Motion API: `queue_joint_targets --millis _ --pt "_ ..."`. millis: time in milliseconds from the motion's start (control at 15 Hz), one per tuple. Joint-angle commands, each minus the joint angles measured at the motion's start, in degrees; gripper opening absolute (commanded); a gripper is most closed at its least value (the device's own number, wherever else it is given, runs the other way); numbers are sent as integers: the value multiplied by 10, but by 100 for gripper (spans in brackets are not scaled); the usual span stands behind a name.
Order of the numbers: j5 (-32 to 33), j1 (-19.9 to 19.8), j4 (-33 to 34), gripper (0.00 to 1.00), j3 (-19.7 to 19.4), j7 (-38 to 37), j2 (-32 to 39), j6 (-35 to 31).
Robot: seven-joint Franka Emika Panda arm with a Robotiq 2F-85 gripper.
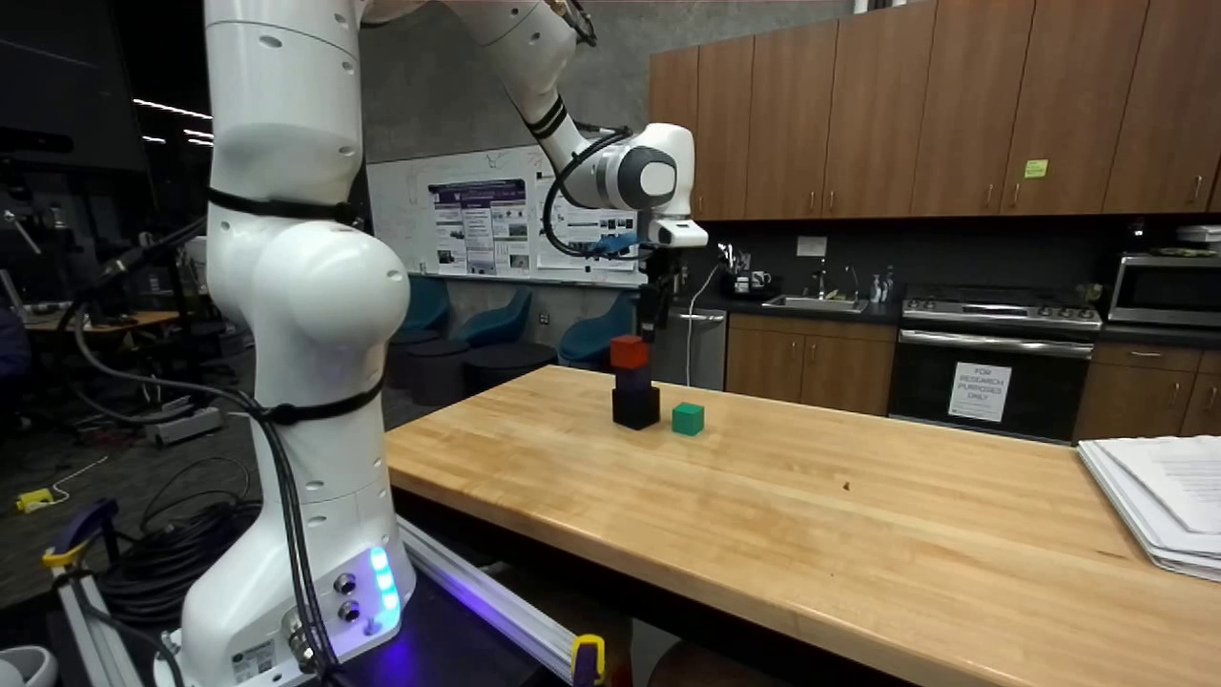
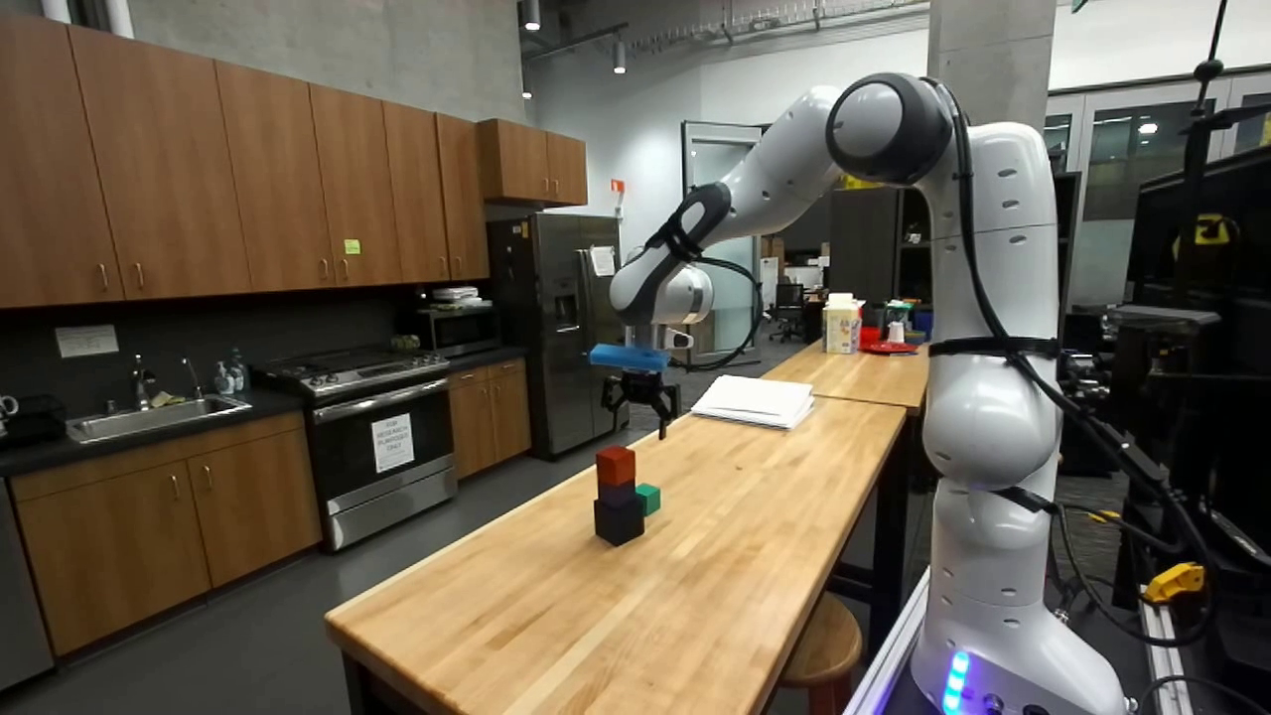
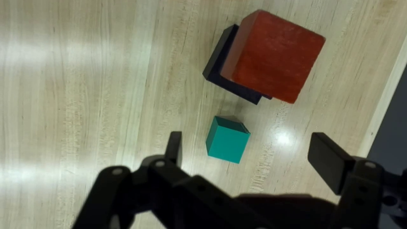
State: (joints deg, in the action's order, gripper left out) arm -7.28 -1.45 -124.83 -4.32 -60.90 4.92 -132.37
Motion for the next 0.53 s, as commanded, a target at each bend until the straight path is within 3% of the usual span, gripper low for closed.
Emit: queue_joint_targets --millis 0,467 --pt "-2 -9 26 100 -7 -11 22 0" --pt "-7 -22 72 100 -21 -5 80 4"
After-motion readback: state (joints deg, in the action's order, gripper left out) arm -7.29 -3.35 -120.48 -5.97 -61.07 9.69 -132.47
